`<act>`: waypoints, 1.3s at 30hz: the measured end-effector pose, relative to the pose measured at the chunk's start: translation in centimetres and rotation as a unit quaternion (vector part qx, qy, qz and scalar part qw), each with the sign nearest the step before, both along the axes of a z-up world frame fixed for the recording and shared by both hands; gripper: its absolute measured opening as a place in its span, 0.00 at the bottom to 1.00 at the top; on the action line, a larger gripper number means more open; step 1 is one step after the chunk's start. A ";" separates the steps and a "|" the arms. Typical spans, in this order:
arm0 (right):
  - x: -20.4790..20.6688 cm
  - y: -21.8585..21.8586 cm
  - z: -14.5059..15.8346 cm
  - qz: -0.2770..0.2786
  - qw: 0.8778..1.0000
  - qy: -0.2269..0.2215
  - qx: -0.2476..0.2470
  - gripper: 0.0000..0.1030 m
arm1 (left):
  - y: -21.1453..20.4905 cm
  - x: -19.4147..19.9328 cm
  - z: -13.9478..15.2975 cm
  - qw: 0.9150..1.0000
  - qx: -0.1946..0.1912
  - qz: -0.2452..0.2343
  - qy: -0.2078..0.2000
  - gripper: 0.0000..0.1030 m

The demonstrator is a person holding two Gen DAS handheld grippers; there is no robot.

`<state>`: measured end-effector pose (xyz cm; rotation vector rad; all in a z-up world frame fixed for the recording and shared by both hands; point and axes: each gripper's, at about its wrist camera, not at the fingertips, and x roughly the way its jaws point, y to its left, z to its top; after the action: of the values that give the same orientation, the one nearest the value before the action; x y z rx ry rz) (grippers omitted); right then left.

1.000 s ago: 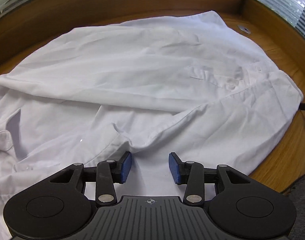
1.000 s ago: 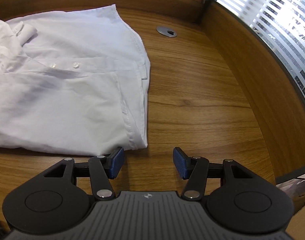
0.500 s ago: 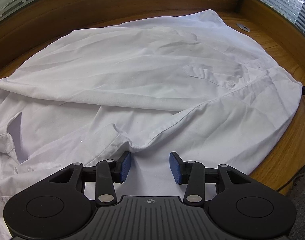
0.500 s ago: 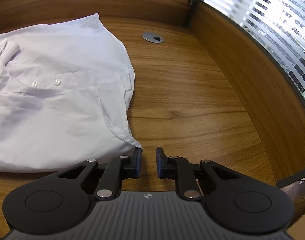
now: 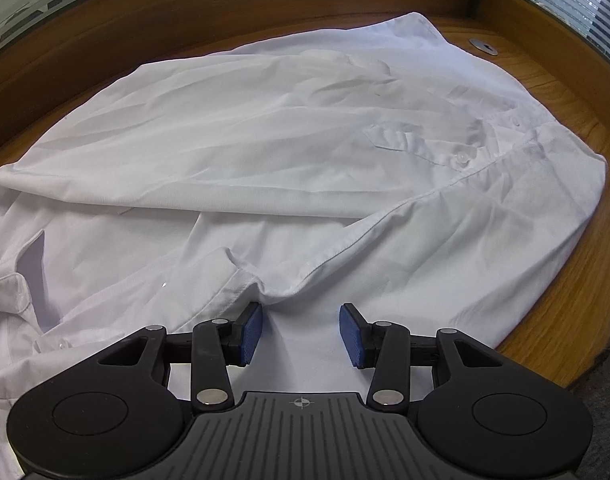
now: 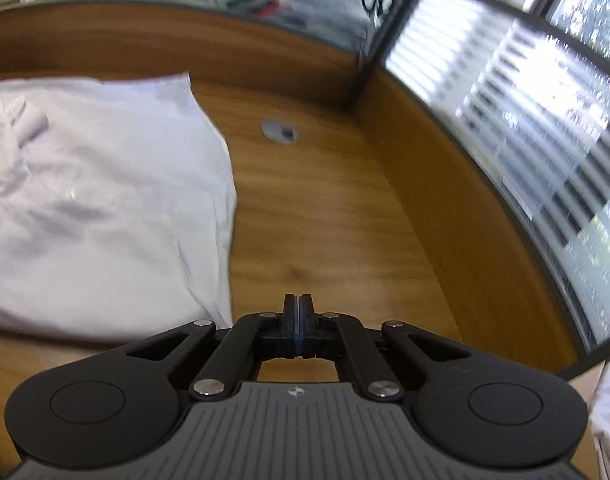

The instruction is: Fold clothes

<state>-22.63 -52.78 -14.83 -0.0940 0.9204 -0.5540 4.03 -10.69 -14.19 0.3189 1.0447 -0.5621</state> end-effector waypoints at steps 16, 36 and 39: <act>3.8 0.0 -3.4 0.074 0.992 0.029 0.101 0.25 | -0.1 0.2 0.0 1.000 0.004 -0.010 0.004 0.45; 4.7 -3.9 -1.0 0.034 0.990 0.024 0.132 0.10 | 0.0 1.0 1.3 0.999 -0.002 0.039 0.015 0.47; 6.6 -3.1 0.1 0.068 0.989 0.022 0.127 0.19 | 0.7 2.0 3.3 0.999 -0.014 0.053 0.002 0.50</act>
<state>-16.02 -55.88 -14.72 0.0614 1.0120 -0.3062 6.05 -9.96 -10.87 0.2360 1.0502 -0.4830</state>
